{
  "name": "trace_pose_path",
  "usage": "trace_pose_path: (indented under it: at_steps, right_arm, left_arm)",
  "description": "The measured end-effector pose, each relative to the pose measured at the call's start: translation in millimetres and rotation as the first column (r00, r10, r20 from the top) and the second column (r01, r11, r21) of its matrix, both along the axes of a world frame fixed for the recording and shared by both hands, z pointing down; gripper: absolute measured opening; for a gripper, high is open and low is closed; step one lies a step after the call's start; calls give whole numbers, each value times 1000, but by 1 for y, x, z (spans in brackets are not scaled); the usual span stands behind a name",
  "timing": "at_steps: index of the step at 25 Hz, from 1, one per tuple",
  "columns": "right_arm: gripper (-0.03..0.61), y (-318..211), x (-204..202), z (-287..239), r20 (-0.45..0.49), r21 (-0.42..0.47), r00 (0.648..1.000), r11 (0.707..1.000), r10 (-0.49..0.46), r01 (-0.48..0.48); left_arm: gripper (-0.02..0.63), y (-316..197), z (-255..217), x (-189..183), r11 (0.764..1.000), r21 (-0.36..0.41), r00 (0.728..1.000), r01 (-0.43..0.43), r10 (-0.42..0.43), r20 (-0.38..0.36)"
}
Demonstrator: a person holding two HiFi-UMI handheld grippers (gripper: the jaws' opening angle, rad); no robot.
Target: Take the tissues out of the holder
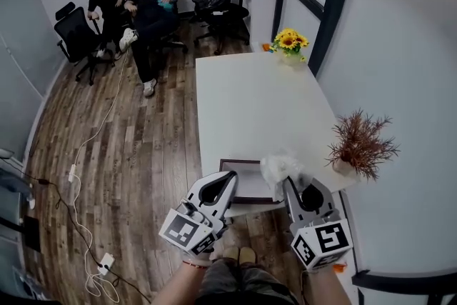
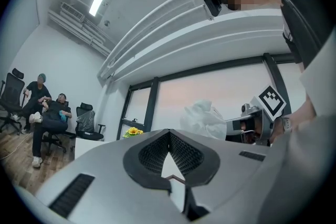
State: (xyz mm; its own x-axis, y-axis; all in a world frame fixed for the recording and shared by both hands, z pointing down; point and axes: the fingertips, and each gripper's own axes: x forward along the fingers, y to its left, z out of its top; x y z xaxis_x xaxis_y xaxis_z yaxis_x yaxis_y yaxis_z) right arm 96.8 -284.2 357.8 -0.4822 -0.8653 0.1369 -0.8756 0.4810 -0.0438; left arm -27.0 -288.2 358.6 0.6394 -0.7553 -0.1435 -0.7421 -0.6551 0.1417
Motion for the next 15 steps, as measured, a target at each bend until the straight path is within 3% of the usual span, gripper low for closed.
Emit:
trace_pose_path:
  at_steps: [15]
  right_arm:
    - [83, 6, 1, -19, 18, 68, 999, 997, 41, -42]
  left_arm:
    - [8, 4, -19, 0, 1000, 27, 999, -2, 3, -36]
